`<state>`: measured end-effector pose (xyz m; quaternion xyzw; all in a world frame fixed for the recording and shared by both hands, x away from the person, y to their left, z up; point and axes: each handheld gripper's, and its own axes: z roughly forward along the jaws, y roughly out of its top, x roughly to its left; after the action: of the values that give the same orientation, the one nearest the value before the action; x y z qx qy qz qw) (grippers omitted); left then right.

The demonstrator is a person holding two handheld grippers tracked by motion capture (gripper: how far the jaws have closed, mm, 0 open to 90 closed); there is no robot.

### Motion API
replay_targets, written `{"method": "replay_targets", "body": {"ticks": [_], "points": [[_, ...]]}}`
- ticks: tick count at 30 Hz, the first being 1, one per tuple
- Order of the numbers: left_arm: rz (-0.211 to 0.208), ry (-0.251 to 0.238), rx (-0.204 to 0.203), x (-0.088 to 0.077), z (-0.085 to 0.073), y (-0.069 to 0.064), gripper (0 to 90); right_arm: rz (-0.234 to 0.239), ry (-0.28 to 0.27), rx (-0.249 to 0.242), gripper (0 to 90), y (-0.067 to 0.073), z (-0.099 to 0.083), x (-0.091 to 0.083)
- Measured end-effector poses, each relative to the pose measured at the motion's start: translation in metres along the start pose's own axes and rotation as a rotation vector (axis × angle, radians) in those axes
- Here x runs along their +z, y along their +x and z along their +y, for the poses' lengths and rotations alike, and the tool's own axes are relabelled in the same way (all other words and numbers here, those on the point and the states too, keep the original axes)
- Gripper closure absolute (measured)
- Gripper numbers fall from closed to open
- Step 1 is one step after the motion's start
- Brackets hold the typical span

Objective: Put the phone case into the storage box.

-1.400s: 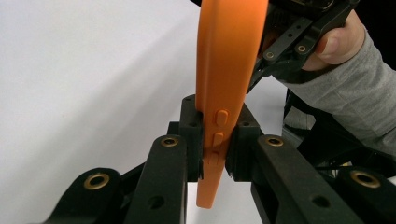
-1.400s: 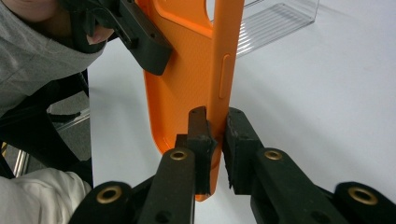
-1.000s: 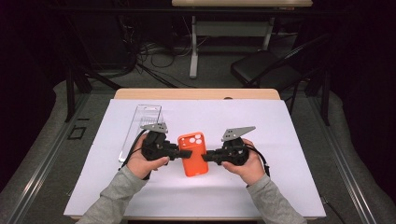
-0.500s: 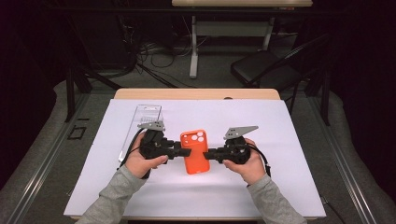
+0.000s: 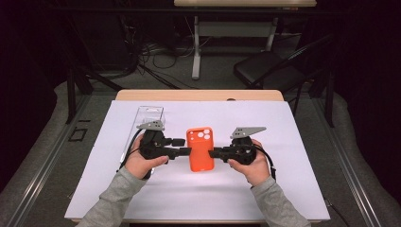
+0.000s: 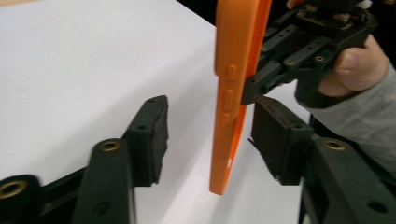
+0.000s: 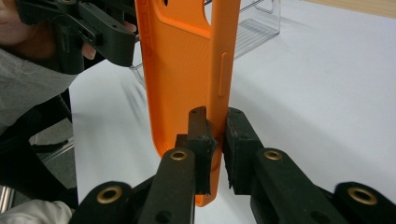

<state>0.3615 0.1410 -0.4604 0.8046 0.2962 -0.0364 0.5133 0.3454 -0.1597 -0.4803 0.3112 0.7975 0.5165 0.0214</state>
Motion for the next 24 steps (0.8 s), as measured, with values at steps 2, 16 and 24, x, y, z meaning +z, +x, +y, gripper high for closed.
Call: {"method": "replay_targets", "body": {"ticks": [2,16,24], "points": [[0.003,-0.004,-0.013,-0.0003,-0.0002,0.0004,42.0,-0.01,-0.005,-0.003,82.2,-0.0006,0.0,-0.0007],[0.122,-0.008,0.049,-0.0048,0.0017,-0.0008,43.2,-0.062,-0.031,0.002,82.1,-0.001,-0.0011,-0.0016],[0.155,-0.04,0.063,-0.0087,0.0029,-0.0011,43.5,-0.084,-0.05,0.012,82.1,-0.0008,-0.0022,-0.0011]]}}
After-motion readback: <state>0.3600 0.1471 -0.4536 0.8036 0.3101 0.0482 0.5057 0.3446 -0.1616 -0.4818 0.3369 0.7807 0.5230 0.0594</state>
